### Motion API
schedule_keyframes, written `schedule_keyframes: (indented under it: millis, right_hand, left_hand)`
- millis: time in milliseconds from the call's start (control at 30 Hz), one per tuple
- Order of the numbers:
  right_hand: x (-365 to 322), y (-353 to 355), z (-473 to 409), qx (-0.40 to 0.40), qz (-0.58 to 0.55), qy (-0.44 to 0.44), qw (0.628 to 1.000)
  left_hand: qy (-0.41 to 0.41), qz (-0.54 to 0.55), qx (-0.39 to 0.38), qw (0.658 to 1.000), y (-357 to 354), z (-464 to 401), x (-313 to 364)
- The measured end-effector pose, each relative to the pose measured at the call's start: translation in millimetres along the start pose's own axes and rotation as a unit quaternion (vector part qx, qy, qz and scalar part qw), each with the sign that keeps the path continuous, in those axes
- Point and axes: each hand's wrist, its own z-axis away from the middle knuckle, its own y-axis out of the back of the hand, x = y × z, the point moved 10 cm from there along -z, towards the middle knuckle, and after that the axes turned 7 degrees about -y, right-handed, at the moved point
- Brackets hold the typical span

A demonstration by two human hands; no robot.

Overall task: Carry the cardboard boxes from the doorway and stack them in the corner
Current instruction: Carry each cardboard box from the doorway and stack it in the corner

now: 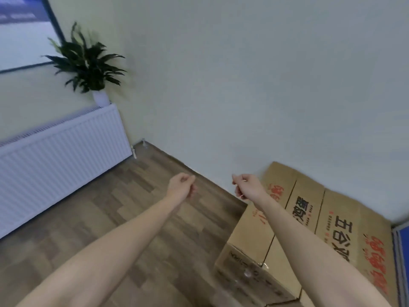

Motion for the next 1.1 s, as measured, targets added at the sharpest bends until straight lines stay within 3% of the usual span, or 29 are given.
schedule_keyframes:
  millis: [167, 267, 433, 733, 933, 1100]
  right_hand:
    - [-85.2, -188.6, 89.2, -0.058, 0.111, 0.086, 0.988]
    - [-129.7, -327.0, 165.4, -0.141, 0.176, 0.137, 0.965]
    - [-185.3, -505.1, 278.2, -0.226, 0.221, 0.201, 0.927]
    - [-232.7, -820.3, 489.3, -0.403, 0.253, 0.275, 0.835]
    - [-236.5, -1046.7, 629.9, -0.503, 0.271, 0.289, 0.768]
    - [-246.6, -1191.0, 777.1, -0.566, 0.301, 0.314, 0.701]
  left_hand:
    - [0.009, 0.075, 0.147, 0.986, 245.4, 95.9, -30.4]
    - [0.005, 0.096, 0.248, 0.964, 391.8, 186.9, -45.6]
    - [0.009, 0.123, 0.363, 0.923, 567.7, 314.7, -76.4]
    - [0.056, 0.165, 0.568, 0.804, 823.2, 557.6, -184.4]
    - [0.083, 0.191, 0.676, 0.707, 972.1, 697.3, -245.2]
    - [0.097, 0.207, 0.757, 0.613, 1080.3, 822.7, -269.5]
